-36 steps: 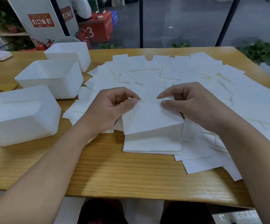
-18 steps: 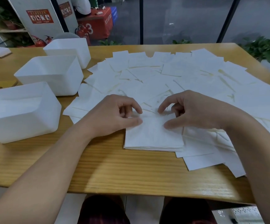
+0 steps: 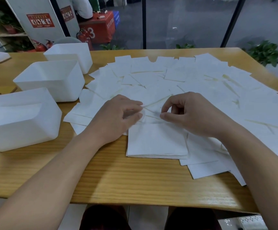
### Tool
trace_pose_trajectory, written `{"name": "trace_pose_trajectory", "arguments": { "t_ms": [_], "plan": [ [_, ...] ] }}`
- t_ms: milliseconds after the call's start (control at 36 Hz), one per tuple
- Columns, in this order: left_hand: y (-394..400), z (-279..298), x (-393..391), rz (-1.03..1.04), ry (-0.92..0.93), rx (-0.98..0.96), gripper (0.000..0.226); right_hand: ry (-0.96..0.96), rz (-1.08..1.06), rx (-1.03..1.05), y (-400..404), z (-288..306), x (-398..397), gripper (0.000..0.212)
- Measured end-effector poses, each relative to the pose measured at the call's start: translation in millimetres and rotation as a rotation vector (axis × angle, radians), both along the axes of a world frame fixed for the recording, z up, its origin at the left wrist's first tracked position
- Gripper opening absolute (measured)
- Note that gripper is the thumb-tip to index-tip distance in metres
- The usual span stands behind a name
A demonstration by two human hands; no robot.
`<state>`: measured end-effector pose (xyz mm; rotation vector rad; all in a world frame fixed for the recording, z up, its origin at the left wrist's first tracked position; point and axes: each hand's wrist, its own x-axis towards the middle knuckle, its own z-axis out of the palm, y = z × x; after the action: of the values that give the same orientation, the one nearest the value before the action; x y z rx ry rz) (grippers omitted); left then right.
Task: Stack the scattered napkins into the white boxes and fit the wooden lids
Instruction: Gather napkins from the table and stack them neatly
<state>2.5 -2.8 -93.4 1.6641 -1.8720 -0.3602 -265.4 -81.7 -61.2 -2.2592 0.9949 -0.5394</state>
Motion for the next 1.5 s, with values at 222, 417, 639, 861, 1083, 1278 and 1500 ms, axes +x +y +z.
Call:
{"name": "trace_pose_trajectory", "arguments": {
  "t_ms": [222,417,639,861,1083,1278,1500],
  "plan": [
    [8,7,-6,-0.003,0.170,-0.122,0.011,-0.082,-0.069,-0.126,0,-7,6,0.038],
    [13,14,-7,-0.029,0.248,-0.151,0.017,0.033,-0.156,-0.189,0,-13,7,0.013],
    [7,12,-4,0.002,0.202,-0.211,0.011,-0.129,-0.133,-0.197,-2,-4,6,0.006],
    [6,14,4,0.004,0.358,-0.212,0.010,-0.291,-0.079,-0.139,6,5,3,0.011],
    [13,30,8,-0.128,0.610,0.069,0.019,-0.274,-0.054,0.156,5,17,-4,0.005],
    [18,31,4,-0.187,0.355,0.299,0.029,0.084,0.035,0.271,3,11,-8,0.009],
    [16,26,6,-0.184,0.259,0.301,0.032,0.141,0.063,0.217,2,12,-8,0.016]
  ]
}}
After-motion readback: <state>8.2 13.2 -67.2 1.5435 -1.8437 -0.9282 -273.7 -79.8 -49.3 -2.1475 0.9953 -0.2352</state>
